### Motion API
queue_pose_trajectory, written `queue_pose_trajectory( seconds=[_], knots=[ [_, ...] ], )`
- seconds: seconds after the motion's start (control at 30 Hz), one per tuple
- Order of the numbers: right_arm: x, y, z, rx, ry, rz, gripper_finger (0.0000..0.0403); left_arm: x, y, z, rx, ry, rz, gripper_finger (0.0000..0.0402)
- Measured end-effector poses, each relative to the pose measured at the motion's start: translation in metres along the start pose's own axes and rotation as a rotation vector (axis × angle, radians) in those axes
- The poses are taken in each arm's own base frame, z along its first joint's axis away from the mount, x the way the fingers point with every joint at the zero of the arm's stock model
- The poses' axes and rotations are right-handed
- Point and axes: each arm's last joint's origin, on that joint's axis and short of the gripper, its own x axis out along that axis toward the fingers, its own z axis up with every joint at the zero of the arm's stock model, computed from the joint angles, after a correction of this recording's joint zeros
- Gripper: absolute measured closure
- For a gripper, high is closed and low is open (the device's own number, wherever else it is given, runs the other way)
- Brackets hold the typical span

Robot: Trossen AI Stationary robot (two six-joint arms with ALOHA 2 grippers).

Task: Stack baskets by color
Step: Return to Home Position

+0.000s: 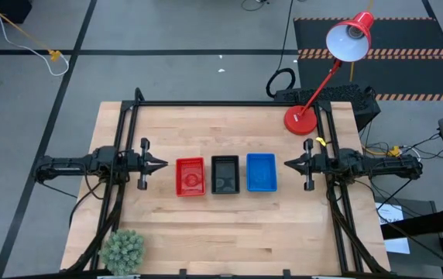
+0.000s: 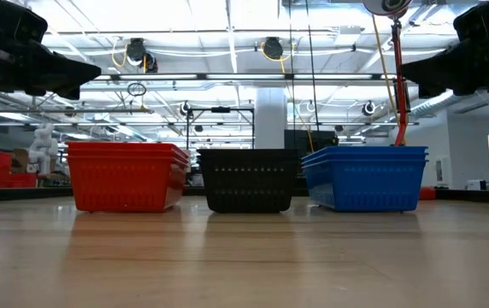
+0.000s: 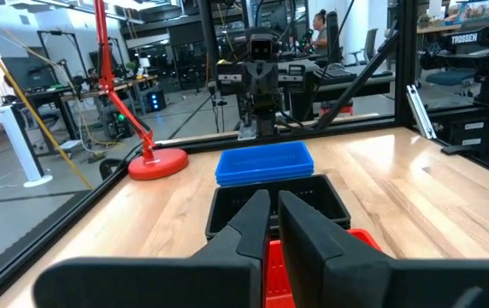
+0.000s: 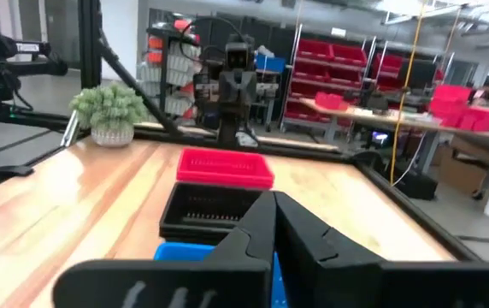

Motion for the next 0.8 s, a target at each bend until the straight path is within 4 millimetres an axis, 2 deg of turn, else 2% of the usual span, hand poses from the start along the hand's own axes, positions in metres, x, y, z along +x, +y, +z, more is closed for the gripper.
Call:
queue_pose_trajectory(
  seconds=[0.33,0.8],
  knots=[
    [-0.0001,0.0007,-0.0039,0.021,0.04,0.009,0.0403,0.0,0.0,0.0,0.0,0.0,0.0,0.0371],
    [0.0,-0.0006,0.0031,0.028,-0.031,-0.008,0.0403,0.0,0.0,0.0,0.0,0.0,0.0,0.0371]
  ],
)
